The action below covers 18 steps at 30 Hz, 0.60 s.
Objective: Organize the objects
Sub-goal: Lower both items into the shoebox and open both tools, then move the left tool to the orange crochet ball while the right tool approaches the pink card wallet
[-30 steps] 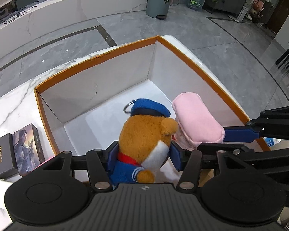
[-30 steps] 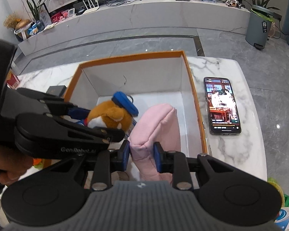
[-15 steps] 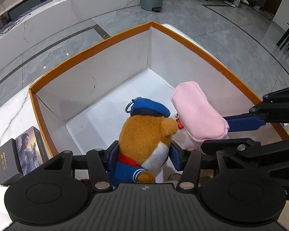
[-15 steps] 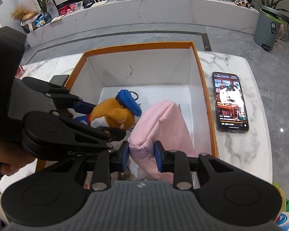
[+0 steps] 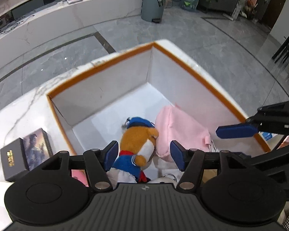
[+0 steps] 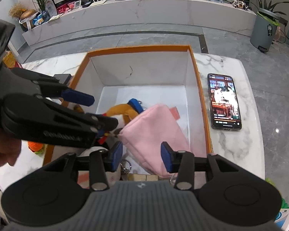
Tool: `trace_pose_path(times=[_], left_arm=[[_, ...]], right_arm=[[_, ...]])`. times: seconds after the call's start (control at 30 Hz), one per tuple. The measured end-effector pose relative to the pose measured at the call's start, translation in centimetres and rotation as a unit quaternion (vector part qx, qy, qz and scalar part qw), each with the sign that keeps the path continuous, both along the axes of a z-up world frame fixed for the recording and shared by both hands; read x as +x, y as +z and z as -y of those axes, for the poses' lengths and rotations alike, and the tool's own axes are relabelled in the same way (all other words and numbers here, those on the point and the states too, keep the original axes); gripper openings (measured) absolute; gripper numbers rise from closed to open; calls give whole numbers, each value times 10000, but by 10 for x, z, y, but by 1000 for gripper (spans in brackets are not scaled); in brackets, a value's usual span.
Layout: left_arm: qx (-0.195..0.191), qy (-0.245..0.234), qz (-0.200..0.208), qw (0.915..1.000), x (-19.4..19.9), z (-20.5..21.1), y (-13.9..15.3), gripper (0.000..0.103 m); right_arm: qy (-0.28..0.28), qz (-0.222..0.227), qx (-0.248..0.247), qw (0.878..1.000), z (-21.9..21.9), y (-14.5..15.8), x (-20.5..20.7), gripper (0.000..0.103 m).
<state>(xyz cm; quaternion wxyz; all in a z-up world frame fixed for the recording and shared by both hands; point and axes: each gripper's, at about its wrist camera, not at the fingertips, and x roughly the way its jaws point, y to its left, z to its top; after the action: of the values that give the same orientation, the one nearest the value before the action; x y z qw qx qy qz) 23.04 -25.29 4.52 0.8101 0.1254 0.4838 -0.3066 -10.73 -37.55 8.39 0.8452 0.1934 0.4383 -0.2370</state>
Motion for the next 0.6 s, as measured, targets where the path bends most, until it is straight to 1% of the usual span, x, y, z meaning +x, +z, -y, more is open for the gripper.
trace_pose_path(times=[0.3, 0.6], left_arm=[[-13, 16, 243, 9997, -8, -23, 33, 70], [-91, 155, 435, 9989, -18, -60, 63, 70]], right_arm=[[85, 48, -220, 9997, -24, 32, 6, 47], [212, 70, -469, 9987, -58, 62, 16, 48]])
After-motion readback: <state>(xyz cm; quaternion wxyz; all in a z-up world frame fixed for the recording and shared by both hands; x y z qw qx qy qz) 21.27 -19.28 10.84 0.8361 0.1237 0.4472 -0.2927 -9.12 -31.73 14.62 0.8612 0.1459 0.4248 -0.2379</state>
